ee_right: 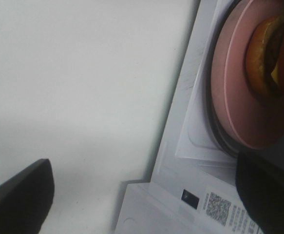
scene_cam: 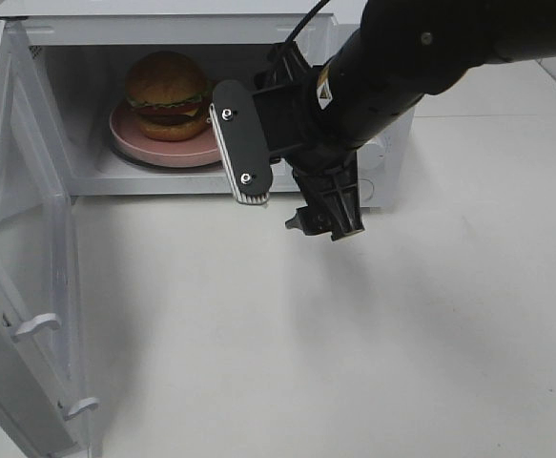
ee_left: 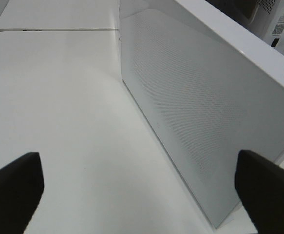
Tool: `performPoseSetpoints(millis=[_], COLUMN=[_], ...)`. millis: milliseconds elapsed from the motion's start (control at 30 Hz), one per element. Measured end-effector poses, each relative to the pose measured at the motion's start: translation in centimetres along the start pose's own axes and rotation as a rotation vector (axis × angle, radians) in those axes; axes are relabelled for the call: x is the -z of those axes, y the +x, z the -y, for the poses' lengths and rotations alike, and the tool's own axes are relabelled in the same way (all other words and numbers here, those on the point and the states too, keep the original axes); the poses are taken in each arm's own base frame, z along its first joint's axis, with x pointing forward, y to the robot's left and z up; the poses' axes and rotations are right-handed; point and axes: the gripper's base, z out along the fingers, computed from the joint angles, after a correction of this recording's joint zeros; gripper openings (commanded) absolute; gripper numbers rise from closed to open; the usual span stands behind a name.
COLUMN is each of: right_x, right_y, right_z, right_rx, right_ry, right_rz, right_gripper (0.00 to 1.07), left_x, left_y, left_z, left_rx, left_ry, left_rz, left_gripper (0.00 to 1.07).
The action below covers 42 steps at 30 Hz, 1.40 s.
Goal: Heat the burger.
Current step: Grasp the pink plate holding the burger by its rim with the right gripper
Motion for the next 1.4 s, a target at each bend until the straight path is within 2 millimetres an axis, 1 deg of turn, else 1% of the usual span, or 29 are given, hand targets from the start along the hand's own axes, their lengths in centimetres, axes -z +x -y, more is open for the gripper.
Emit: performPoseSetpoints(millis=[67,100,133,167,233,267,300,333,367,400,433,467,500,533,567,633,667,700,733,767,900,967,1000,1133,1200,1267,1300,1367,1400], right_x=[-0.2,-0.9,-0.9,-1.7,-2.0,-2.7,-3.0,-3.0,-3.9,-3.9,-4.4,-5.2,-5.2,-6.0,-6.0,-7.3,-7.3,-8.1,-8.1,-8.7,-9.4,-10.2,-10.2,-11.3,-11.7,-12.8,-12.8,-13.8,-13.8], right_y=[-0.1,-0.3,-0.3,-0.5,-0.6,-0.8,-0.9,-0.9,-1.0,-1.0,-1.1,-1.3,-1.3,-1.4,-1.4,-1.7,-1.7,-1.8,-1.8,-1.9,-2.1,-2.3,-2.3,-2.6,-2.6,-2.7,-2.7,-2.8,-2.8], right_z=[0.4,1.0,1.0,1.4,1.7,2.2,2.4,2.4,2.7,2.7,2.8,3.1,3.1,3.4,3.4,3.8,3.8,4.0,4.0,4.4,5.0,5.4,5.4,6.1,6.1,5.9,5.9,6.0,6.0], right_rx=[-0.003,-0.011,-0.011,-0.015,-0.013,-0.016,-0.016,-0.016,-0.019,-0.019,-0.020,-0.023,-0.023,-0.025,-0.025,-0.034,-0.034,-0.045,-0.045,-0.051,-0.054,-0.057,-0.057,-0.070,-0.075,-0.081,-0.081,-0.088,-0.088], right_ry=[0.009,0.014,0.014,0.016,0.019,0.023,0.025,0.025,0.019,0.019,0.019,0.015,0.015,0.014,0.014,0.012,0.012,0.007,0.007,0.008,0.012,0.015,0.015,0.020,0.014,0.000,0.000,-0.007,-0.007], right_rz=[0.003,0.004,0.004,0.001,0.000,-0.001,-0.001,-0.001,-0.003,-0.003,-0.005,-0.006,-0.006,-0.007,-0.007,-0.008,-0.008,-0.011,-0.011,-0.013,-0.015,-0.016,-0.016,-0.018,-0.021,-0.026,-0.026,-0.030,-0.030], right_gripper=[0.95,0.95,0.95,0.94,0.94,0.94,0.93,0.93,0.93,0.93,0.92,0.92,0.92,0.91,0.91,0.90,0.90,0.90,0.90,0.89,0.89,0.88,0.88,0.87,0.86,0.85,0.85,0.85,0.85], left_x=[0.0,0.0,0.0,0.0,0.0,0.0,0.0,0.0,0.0,0.0,0.0,0.0,0.0,0.0,0.0,0.0,0.0,0.0,0.0,0.0,0.0,0.0,0.0,0.0,0.0,0.0,0.0,0.0,0.0], left_y=[0.0,0.0,0.0,0.0,0.0,0.0,0.0,0.0,0.0,0.0,0.0,0.0,0.0,0.0,0.0,0.0,0.0,0.0,0.0,0.0,0.0,0.0,0.0,0.0,0.0,0.0,0.0,0.0,0.0], left_z=[0.0,0.0,0.0,0.0,0.0,0.0,0.0,0.0,0.0,0.0,0.0,0.0,0.0,0.0,0.0,0.0,0.0,0.0,0.0,0.0,0.0,0.0,0.0,0.0,0.0,0.0,0.0,0.0,0.0], left_rx=[0.000,0.000,0.000,0.000,0.000,0.000,0.000,0.000,0.000,0.000,0.000,0.000,0.000,0.000,0.000,0.000,0.000,0.000,0.000,0.000,0.000,0.000,0.000,0.000,0.000,0.000,0.000,0.000,0.000], left_ry=[0.000,0.000,0.000,0.000,0.000,0.000,0.000,0.000,0.000,0.000,0.000,0.000,0.000,0.000,0.000,0.000,0.000,0.000,0.000,0.000,0.000,0.000,0.000,0.000,0.000,0.000,0.000,0.000,0.000], left_rz=[0.000,0.000,0.000,0.000,0.000,0.000,0.000,0.000,0.000,0.000,0.000,0.000,0.000,0.000,0.000,0.000,0.000,0.000,0.000,0.000,0.000,0.000,0.000,0.000,0.000,0.000,0.000,0.000,0.000], left_gripper=[1.00,1.00,1.00,1.00,1.00,1.00,1.00,1.00,1.00,1.00,1.00,1.00,1.00,1.00,1.00,1.00,1.00,1.00,1.00,1.00,1.00,1.00,1.00,1.00,1.00,1.00,1.00,1.00,1.00])
